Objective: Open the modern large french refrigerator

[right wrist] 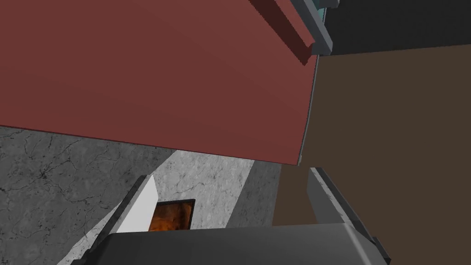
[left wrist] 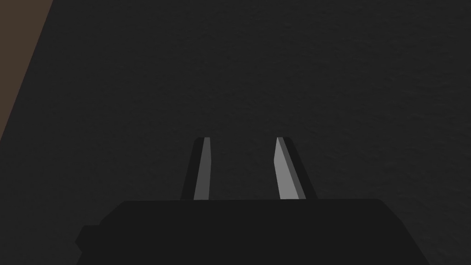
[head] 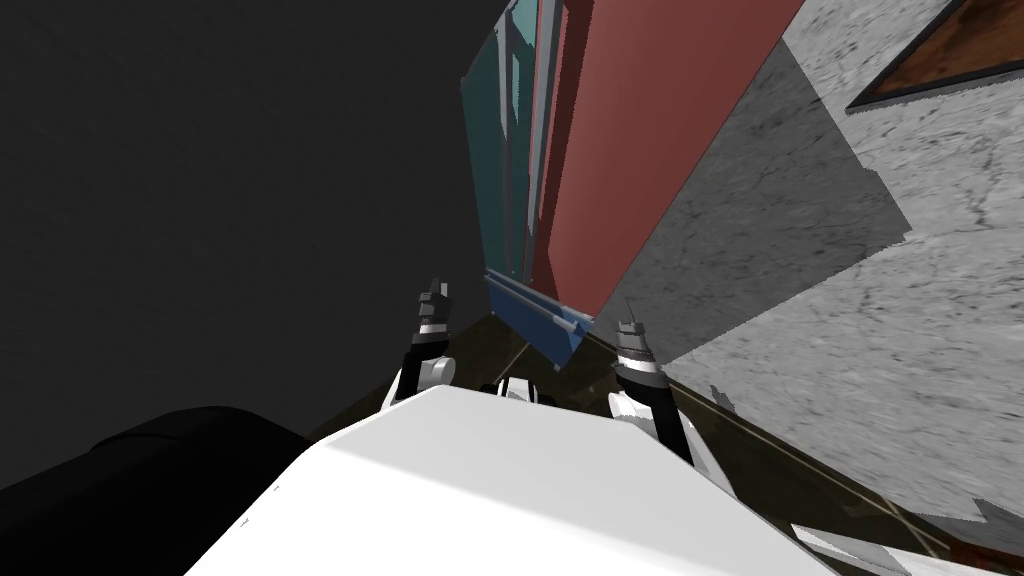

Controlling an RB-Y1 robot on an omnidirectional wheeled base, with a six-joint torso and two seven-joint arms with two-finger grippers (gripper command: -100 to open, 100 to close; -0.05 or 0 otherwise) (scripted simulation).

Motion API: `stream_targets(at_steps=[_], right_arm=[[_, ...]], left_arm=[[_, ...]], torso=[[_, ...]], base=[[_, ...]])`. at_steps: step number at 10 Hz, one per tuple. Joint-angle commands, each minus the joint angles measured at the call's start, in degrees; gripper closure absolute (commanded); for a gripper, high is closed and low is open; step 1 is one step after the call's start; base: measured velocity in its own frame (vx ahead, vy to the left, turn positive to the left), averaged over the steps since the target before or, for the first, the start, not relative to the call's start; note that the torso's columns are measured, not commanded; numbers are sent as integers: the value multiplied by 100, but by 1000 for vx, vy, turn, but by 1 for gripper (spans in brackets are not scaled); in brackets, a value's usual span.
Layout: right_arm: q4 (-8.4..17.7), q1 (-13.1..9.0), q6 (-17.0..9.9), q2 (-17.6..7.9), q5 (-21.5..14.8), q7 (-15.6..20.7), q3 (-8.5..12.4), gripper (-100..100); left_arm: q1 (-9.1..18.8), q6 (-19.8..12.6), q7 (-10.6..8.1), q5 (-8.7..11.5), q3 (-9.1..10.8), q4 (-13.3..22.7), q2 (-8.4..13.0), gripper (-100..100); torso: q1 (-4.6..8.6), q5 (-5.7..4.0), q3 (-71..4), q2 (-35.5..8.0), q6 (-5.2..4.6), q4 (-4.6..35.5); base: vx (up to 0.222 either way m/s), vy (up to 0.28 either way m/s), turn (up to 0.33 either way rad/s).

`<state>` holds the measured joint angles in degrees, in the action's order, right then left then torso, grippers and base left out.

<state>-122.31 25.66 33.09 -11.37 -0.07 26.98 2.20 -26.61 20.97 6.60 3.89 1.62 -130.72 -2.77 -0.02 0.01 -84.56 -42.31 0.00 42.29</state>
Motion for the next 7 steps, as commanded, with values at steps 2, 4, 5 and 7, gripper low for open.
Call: stream_targets(at_steps=[2, 4, 5, 7], right_arm=[[386, -66, 102, -119, -208, 592, 169, -100], [577, -104, 153, -162, -313, 902, 246, -100], [577, -104, 153, -162, -313, 1052, 246, -100], [773, -147, 206, -199, -420, 1379, 324, -100]], left_arm=[[0, 0, 0, 0, 0, 0, 0, 0], [0, 0, 0, 0, 0, 0, 0, 0], [0, 0, 0, 0, 0, 0, 0, 0], [-1, 0, 0, 0, 0, 0, 0, 0]], torso=[[3, -1, -3, 3, 0, -1], [6, -2, -1, 2, 0, -1], [-2, -1, -2, 4, -1, -1], [3, -2, -4, 8, 0, -2]], base=[[72, 81, -25], [75, 79, -25], [85, 80, -29], [86, 74, -29]])
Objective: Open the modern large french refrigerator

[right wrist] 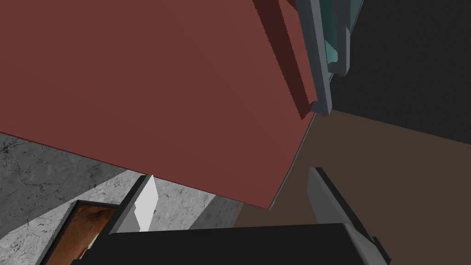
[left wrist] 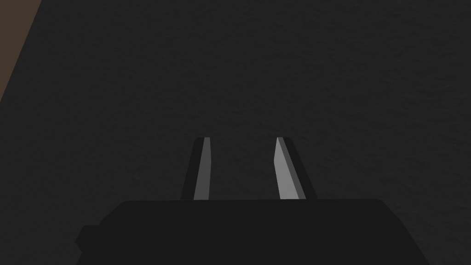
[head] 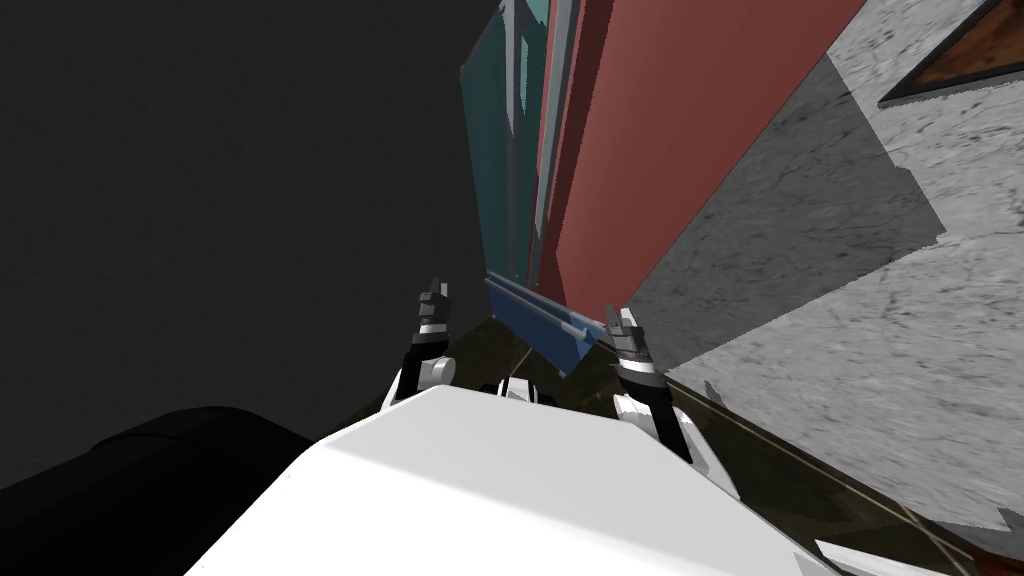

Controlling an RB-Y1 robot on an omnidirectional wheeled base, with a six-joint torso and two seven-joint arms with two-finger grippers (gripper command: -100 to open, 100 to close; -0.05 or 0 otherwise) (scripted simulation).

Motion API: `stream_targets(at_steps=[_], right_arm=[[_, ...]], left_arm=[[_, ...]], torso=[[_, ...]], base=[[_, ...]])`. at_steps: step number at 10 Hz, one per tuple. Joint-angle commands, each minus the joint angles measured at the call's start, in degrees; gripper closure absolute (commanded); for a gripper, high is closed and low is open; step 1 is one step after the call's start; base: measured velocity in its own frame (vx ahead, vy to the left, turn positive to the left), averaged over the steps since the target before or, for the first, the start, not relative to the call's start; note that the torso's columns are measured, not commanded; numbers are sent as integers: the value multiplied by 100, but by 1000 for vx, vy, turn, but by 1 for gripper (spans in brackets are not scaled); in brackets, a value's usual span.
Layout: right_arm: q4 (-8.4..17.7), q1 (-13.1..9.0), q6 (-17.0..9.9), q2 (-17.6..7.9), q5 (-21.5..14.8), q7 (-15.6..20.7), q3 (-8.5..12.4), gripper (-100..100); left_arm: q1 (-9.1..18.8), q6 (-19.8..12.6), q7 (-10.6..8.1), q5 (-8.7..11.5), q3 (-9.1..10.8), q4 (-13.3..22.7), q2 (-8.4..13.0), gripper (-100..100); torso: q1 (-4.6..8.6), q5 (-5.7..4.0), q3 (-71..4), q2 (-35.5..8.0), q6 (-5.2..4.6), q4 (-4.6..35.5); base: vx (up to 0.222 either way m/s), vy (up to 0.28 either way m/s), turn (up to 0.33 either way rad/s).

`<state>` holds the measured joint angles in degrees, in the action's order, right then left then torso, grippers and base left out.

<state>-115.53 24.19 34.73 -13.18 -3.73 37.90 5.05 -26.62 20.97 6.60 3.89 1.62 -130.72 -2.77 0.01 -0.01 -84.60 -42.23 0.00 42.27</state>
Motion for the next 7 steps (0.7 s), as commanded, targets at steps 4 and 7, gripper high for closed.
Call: stream_targets(at_steps=[4, 7], right_arm=[[494, -95, 155, -76, -270, 892, 196, -100], [696, -148, 214, -95, -379, 1361, 274, -100]], left_arm=[[1, 0, 0, 0, 0, 0, 0, 0], [0, 0, 0, 0, 0, 0, 0, 0]], torso=[[10, -2, 13, -23, 0, 6], [-10, 3, -3, 4, 0, -1]], base=[[64, 65, -21], [73, 74, -28]])
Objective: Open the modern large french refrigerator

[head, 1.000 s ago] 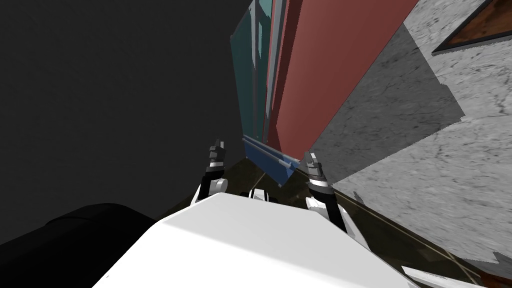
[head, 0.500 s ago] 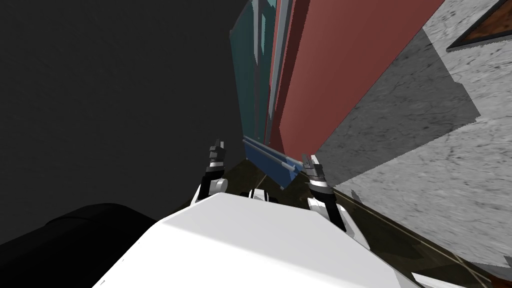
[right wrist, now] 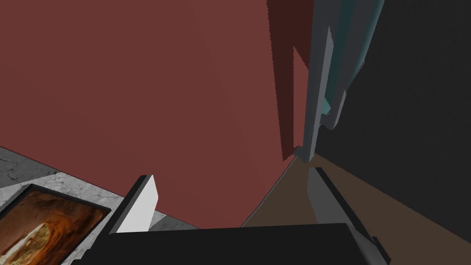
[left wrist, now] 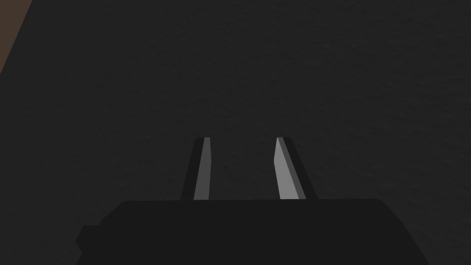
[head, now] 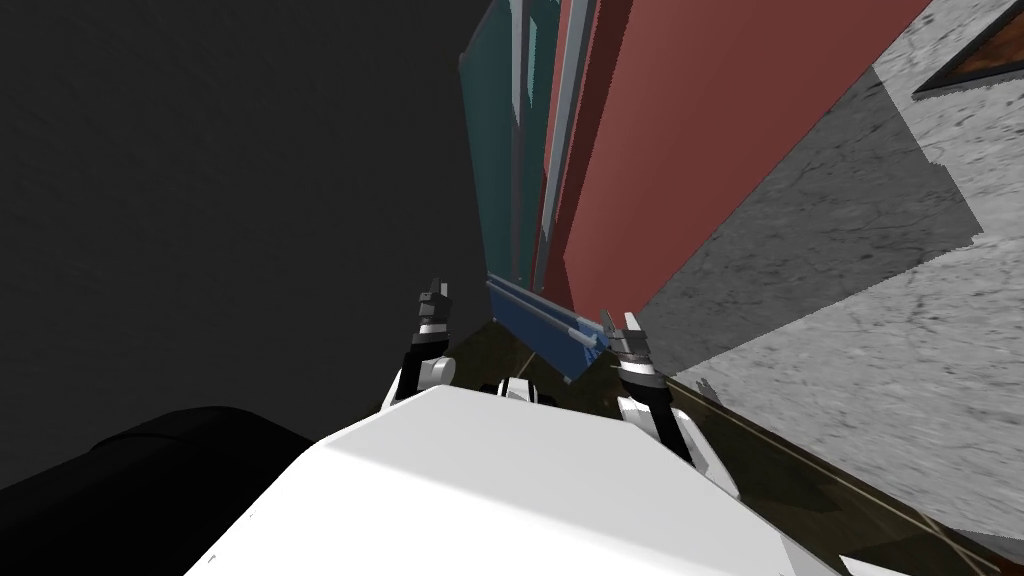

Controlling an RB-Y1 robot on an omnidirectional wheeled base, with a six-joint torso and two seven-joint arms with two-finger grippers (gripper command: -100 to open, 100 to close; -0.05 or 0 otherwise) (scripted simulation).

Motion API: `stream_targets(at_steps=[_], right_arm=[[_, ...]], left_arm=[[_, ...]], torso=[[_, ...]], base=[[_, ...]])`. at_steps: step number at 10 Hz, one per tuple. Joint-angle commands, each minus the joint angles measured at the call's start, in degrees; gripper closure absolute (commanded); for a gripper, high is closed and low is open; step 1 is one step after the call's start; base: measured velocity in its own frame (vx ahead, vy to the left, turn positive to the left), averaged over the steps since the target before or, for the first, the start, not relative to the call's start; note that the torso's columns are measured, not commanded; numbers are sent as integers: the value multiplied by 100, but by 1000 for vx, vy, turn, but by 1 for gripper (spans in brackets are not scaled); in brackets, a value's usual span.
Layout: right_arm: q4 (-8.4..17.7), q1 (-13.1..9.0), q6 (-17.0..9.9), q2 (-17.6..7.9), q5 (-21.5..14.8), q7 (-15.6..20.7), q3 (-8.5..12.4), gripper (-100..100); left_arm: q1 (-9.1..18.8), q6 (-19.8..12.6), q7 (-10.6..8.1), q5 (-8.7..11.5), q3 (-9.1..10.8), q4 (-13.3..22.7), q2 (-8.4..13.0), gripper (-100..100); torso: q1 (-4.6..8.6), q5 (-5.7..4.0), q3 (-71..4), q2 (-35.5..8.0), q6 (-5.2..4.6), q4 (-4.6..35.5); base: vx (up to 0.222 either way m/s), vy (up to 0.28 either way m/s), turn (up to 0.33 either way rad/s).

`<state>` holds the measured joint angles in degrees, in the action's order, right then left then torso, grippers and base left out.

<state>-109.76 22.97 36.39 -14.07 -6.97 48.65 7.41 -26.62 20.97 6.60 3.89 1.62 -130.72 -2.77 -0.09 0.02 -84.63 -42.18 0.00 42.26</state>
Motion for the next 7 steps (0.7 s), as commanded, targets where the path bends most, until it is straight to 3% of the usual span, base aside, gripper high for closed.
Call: stream_targets(at_steps=[1, 3, 6, 7], right_arm=[[323, -84, 109, -19, -164, 452, 115, -100], [323, -84, 109, -19, -164, 655, 115, -100], [734, -214, 234, -30, -381, 1190, 266, -100], [734, -214, 234, -30, -381, 1359, 266, -100]], left_arm=[[0, 0, 0, 0, 0, 0, 0, 0], [0, 0, 0, 0, 0, 0, 0, 0], [1, 0, 0, 0, 0, 0, 0, 0], [0, 0, 0, 0, 0, 0, 0, 0]], torso=[[0, 1, 2, -4, 1, 1], [12, -2, 6, -12, 0, 2], [7, -2, 5, -8, 0, 2], [-4, 1, -1, 2, 1, -1]], base=[[104, 101, -34], [52, 57, -9], [65, 68, -27], [82, 76, -21]])
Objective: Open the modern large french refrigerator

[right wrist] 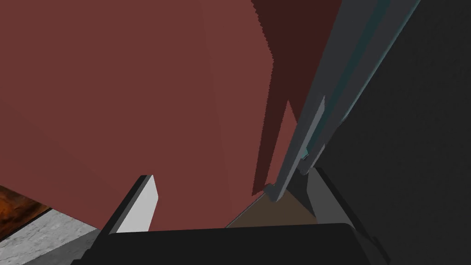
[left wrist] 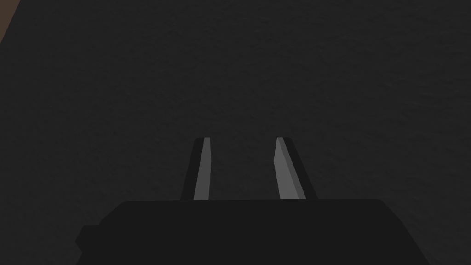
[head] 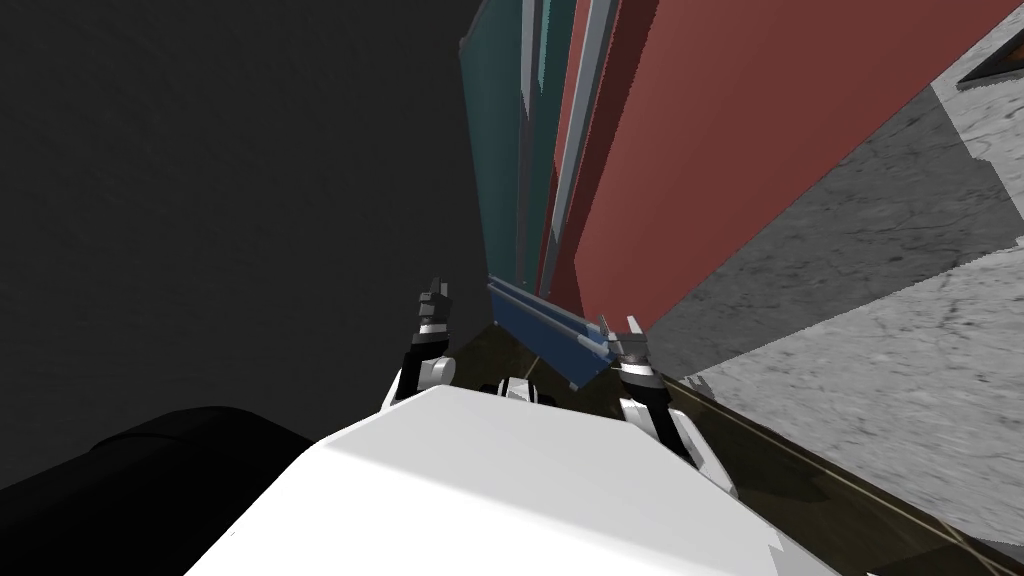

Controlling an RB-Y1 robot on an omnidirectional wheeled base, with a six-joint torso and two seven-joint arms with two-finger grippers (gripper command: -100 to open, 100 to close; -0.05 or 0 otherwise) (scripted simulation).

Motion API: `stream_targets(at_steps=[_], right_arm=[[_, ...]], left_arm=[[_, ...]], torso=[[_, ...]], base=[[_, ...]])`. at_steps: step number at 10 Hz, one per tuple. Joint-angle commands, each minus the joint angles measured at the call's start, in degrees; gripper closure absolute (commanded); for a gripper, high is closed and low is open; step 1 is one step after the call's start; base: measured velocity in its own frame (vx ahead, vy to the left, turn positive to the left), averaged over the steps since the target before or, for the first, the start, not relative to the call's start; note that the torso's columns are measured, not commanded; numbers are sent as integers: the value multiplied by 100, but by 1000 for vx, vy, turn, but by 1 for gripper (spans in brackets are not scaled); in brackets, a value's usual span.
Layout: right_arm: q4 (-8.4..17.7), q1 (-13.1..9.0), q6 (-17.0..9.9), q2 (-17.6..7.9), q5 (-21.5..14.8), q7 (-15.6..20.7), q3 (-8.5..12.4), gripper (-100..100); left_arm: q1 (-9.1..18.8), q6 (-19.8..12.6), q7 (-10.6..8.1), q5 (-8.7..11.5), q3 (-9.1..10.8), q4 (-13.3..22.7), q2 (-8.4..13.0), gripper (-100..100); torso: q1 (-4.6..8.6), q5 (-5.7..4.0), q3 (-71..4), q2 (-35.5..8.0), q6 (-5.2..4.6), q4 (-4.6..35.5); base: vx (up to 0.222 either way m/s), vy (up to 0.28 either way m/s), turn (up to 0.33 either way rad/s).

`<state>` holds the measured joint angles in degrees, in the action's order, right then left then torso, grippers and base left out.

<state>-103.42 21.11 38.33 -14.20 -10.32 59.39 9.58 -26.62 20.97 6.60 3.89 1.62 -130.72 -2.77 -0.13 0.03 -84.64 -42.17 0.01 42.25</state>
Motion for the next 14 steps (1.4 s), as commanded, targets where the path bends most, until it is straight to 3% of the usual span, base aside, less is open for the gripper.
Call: stream_targets(at_steps=[1, 2, 3, 5, 6, 7, 8, 9, 10, 11, 14], right_arm=[[306, -100, 105, -16, -154, 455, 121, -100], [306, -100, 105, -16, -154, 620, 121, -100], [511, -176, 171, -12, -261, 781, 193, -100], [511, -176, 171, -12, -261, 980, 193, -100], [716, -257, 239, -6, -368, 1210, 262, -100], [716, -257, 239, -6, -368, 1322, 262, -100], [920, -341, 307, 3, -472, 1508, 330, -100], [920, -341, 307, 3, -472, 1659, 330, -100], [1121, -429, 375, 14, -576, 1829, 395, -100], [1121, -429, 375, 14, -576, 1988, 395, -100], [1512, -609, 511, 54, -777, 2486, 520, -100]], left_arm=[[0, 0, 0, 0, 0, 0, 0, 0], [0, 0, 0, 0, 0, 0, 0, 0], [0, 0, 0, 0, 0, 0, 0, 0], [0, 0, 0, 0, 0, 0, 0, 0], [1, 0, 0, 0, 1, 0, 1, 0], [0, 0, 0, 0, 0, 0, 0, 0], [1, 0, 0, 0, 0, 0, 0, 0], [0, 0, 0, 0, 0, 0, 0, 0], [0, 0, 0, 0, 0, 0, 0, 0], [0, 0, 0, 0, 0, 0, 0, 0], [1, 0, 0, 0, 0, 0, 0, 0]], torso=[[9, -1, 1, -4, 0, 1], [11, -3, 5, -9, -1, 2], [16, -4, 10, -17, 0, 5], [19, -4, 8, -15, -1, 3], [30, -8, 16, -28, -1, 7], [13, -5, 11, -17, -1, 5], [8, -1, 6, -11, 0, 3], [8, -2, 0, 0, 0, 0], [12, -2, 2, -5, 0, 1], [5, -2, 4, -7, 0, 2], [18, -4, 10, -19, -1, 5]], base=[[79, 80, -29], [63, 74, -21], [94, 92, -37], [48, 41, -5], [48, 52, -28], [53, 58, -22], [80, 55, -29], [75, 54, -14], [79, 80, -29], [72, 74, -14], [73, 68, -23]])
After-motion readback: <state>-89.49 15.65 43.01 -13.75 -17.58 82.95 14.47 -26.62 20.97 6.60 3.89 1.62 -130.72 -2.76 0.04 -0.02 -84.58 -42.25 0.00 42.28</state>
